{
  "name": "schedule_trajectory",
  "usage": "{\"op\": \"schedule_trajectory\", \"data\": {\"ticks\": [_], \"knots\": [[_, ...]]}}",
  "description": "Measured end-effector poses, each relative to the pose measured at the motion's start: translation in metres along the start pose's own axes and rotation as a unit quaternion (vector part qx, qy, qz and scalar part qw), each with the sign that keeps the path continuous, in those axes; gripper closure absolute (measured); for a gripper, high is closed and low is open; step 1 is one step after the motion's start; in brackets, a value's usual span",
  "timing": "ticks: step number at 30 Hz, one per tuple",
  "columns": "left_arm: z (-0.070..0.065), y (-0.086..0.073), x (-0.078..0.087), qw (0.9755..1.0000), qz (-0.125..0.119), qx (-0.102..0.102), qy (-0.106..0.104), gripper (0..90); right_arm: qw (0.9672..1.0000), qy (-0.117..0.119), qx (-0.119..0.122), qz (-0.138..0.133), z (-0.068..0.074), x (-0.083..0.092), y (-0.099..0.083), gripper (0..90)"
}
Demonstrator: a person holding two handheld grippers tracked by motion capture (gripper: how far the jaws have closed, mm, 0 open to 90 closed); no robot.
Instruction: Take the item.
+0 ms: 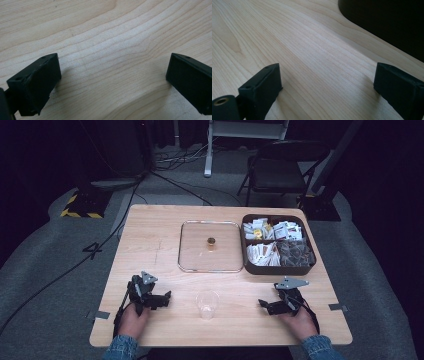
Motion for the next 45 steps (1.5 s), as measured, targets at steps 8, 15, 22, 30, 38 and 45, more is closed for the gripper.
{"op": "schedule_trajectory", "data": {"ticks": [8,15,22,30,38,45], "knots": [[0.000,0.000,0.000,1.0000,0.000,0.000,0.000,0.1,1.0000,0.003,0.004,-0.002,0.000,0.001,0.000,9.8],[0.000,0.000,0.000,1.0000,0.000,-0.001,-0.001,0.1,1.0000,0.003,0.004,-0.001,0.000,0.001,0.000,9.9],[0.000,0.000,0.000,1.0000,0.001,-0.001,-0.001,0.1,1.0000,0.001,0.001,0.000,0.001,0.001,0.000,9.9],[0.001,0.001,0.000,1.0000,0.003,-0.003,-0.003,0.1,0.9997,-0.006,-0.024,-0.006,0.000,0.010,0.003,24.6],[0.002,0.001,-0.001,1.0000,0.001,-0.001,-0.006,0.1,0.9988,-0.011,-0.022,-0.042,-0.003,0.039,0.017,26.3],[0.005,0.002,-0.002,0.9999,0.001,-0.011,-0.012,0.1,0.9978,-0.016,-0.040,-0.049,-0.012,0.062,0.029,29.1]]}}
Point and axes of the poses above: each handheld gripper's, and its own axes: x roughly backward along the jaws, y roughly out of its top, z roughly to its left, the point moved 3 cm from there along -x, roughly forward along the jaws, and after that the axes turned 1 degree about -x, right-handed, at the moved point
